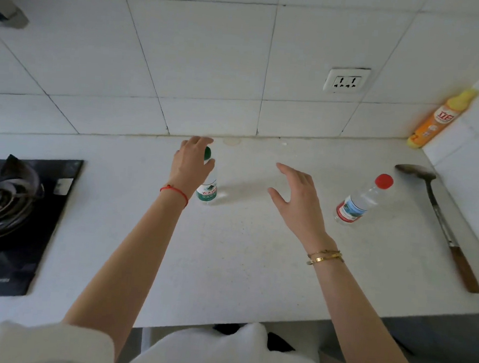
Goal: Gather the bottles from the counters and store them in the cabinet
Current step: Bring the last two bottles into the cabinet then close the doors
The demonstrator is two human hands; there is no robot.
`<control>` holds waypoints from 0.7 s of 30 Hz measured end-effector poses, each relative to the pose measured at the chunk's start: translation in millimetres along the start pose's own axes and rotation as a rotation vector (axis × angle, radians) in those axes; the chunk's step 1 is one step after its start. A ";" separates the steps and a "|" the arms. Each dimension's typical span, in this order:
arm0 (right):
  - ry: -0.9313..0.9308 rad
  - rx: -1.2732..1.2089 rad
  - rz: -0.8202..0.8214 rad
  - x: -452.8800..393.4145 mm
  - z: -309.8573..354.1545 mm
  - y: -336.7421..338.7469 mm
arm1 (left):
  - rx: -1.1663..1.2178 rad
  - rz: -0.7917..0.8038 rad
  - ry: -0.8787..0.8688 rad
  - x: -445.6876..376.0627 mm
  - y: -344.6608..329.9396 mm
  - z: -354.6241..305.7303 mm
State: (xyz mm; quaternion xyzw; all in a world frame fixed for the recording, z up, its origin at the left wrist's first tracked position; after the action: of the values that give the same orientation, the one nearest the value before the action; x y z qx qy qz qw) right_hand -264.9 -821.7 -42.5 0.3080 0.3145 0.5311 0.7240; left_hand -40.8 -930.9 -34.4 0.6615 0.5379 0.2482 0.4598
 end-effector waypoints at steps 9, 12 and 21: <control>-0.067 0.002 -0.024 4.8 -11.3 -7.1 | 0.059 -0.016 -0.042 2.1 -7.7 2.9; -0.076 -0.002 -0.062 8.7 -20.8 1.7 | 0.072 -0.015 -0.092 13.2 -12.6 -8.8; -0.103 0.030 -0.266 16.1 -75.4 67.9 | 0.200 -0.020 -0.204 30.7 -24.0 -87.5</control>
State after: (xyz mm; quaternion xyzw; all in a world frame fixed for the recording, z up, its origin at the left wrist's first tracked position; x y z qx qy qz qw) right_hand -359.2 -781.0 -37.8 0.3013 0.3229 0.4093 0.7984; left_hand -115.2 -872.2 -20.9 0.7206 0.5170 0.1204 0.4461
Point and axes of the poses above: each hand's wrist, its own x-axis away from the middle knuckle, its own y-axis out of the back of the hand, z = x × y, the point moved 2 cm from there along -x, towards the middle knuckle, and after that the axes turned 11 degrees about -y, right-handed, at the moved point
